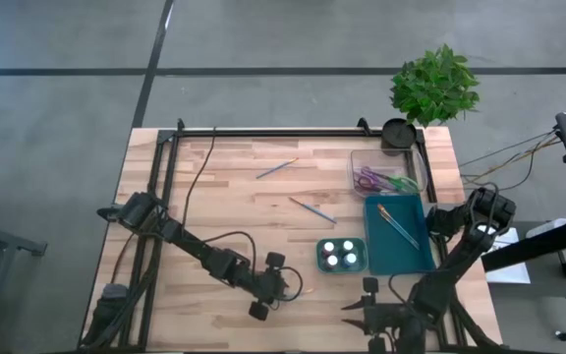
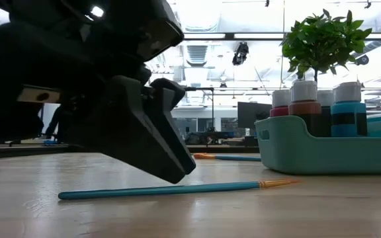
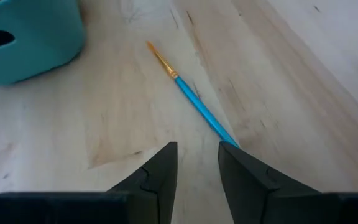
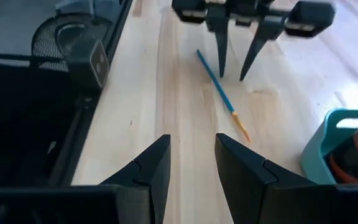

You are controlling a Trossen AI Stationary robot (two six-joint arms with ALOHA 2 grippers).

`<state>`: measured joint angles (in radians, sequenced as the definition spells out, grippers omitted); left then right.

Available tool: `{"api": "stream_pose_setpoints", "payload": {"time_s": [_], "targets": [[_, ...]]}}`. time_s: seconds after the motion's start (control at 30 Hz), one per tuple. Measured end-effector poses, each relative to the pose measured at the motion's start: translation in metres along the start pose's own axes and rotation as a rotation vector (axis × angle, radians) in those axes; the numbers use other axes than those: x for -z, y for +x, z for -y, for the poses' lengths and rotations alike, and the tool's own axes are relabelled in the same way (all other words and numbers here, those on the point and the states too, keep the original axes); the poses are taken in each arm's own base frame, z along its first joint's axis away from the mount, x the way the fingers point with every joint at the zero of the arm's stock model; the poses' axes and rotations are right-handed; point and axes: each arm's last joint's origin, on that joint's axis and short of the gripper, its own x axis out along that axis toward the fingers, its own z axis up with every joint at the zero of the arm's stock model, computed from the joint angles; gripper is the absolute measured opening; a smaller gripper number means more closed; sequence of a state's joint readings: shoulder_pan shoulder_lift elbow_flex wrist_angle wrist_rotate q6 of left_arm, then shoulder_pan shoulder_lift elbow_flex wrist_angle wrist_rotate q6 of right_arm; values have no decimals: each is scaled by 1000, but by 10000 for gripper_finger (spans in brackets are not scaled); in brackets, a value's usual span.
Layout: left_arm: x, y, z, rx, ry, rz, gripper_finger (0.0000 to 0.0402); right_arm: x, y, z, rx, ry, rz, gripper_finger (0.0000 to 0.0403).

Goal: Pick & Place Paint Supplies
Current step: Put the blue paintbrush into the blue bin

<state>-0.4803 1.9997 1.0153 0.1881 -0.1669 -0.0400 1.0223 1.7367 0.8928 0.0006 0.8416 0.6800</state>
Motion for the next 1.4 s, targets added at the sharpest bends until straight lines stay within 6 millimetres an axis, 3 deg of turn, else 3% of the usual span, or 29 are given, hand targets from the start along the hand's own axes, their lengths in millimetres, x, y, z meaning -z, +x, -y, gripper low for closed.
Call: {"api": "stream_pose_setpoints", "payload": {"time_s": [0.23,0.7,0.9,1.2,1.4], "targets": [[-10,-11,6,19,46,44,121,6,12,14,-5,10,-37,124],[-50,-71,39,173,152,280,121,5,58,42,-82,-7,-77,124],[-51,-75,44,184,165,294,121,15,79,39,-1,-6,-84,124],[-51,-76,45,188,160,297,121,16,101,19,80,9,-48,123],[-51,-76,47,195,146,294,121,7,90,2,154,-72,-88,123]]}}
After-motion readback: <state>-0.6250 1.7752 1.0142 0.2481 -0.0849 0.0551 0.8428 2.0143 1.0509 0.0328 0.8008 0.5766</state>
